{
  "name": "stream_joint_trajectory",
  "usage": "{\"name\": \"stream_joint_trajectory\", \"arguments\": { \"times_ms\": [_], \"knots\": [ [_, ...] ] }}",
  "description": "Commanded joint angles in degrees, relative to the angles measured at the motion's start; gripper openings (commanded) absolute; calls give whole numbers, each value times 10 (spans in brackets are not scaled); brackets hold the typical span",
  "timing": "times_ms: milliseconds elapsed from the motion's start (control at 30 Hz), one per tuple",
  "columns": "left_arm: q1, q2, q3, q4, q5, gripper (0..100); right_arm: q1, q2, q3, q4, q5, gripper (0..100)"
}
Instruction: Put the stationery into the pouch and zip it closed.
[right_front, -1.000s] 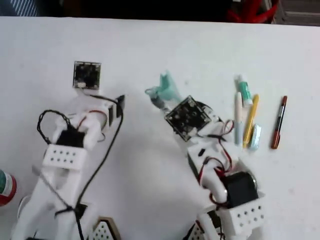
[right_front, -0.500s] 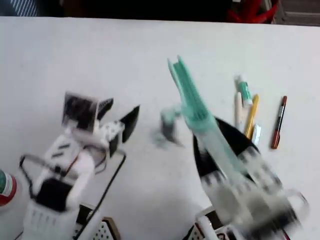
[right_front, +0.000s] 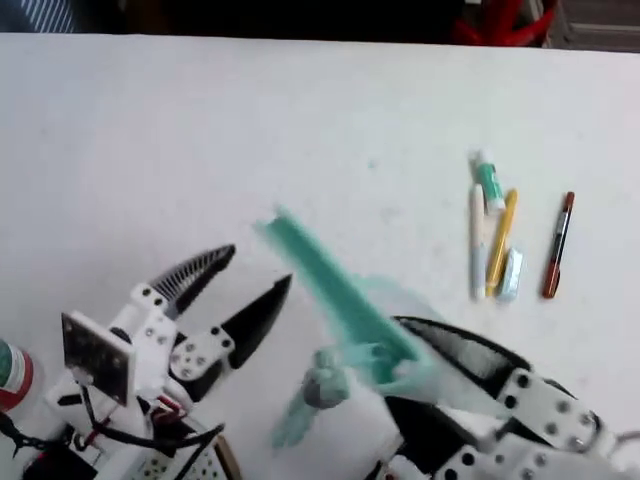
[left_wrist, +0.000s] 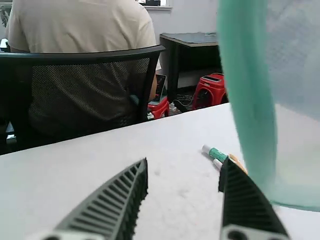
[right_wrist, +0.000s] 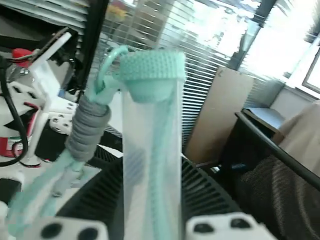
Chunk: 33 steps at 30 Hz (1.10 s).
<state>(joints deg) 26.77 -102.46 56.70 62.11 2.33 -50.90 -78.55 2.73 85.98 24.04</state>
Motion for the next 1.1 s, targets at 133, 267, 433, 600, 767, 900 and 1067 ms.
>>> {"name": "stream_joint_trajectory", "arguments": {
  "times_ms": [133,267,433,600,767,900,1067],
  "knots": [
    [10,-5,-47,9,-8,238,-72,125,-64,19,84,19],
    [10,-5,-62,39,-40,238,-69,180,-106,17,126,19],
    [10,-6,-113,93,-45,238,-37,196,-164,18,133,19],
    [10,-6,-108,78,-45,238,-47,202,-114,20,130,19],
    [11,-6,-91,49,-44,238,-90,204,-109,29,133,19],
    [11,-6,-108,52,-42,238,-91,204,-105,29,134,19],
    [11,-5,-103,48,-41,238,-92,204,-113,34,134,19]
  ]
}}
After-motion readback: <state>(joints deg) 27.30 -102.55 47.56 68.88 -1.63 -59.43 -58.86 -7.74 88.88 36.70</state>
